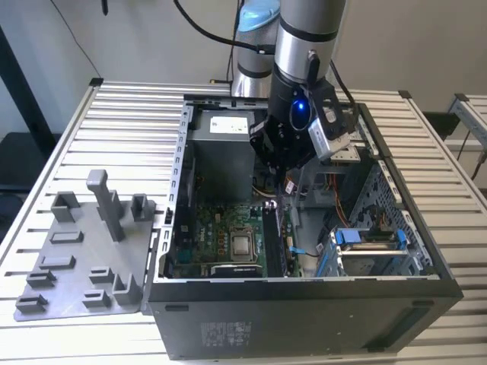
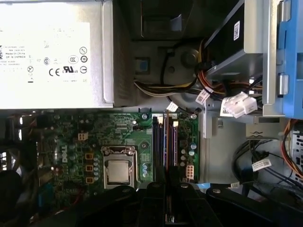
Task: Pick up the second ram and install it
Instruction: 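Insert the second ram into the second slot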
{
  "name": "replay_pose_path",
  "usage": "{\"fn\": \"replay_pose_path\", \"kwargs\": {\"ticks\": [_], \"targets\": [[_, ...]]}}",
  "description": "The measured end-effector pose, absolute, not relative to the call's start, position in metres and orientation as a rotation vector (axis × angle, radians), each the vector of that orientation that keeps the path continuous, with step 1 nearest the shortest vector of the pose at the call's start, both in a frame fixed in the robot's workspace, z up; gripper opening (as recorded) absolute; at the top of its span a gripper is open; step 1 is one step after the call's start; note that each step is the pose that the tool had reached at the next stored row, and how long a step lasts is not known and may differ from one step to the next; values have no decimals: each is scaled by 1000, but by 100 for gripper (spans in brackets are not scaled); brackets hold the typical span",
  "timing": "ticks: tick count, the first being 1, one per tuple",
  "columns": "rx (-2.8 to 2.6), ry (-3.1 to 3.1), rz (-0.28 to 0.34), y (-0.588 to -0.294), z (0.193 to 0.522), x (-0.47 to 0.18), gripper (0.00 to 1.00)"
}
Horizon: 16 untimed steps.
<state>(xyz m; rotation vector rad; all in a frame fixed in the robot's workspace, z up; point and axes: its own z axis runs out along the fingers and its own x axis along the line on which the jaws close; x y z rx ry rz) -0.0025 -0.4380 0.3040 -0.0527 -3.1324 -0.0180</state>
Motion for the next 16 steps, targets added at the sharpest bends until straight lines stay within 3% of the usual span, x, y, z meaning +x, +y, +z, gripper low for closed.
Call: {"fn": "replay_pose_path", "kwargs": {"ticks": [16], "targets": [[-11, -3132, -18, -452, 280, -3, 14]]}}
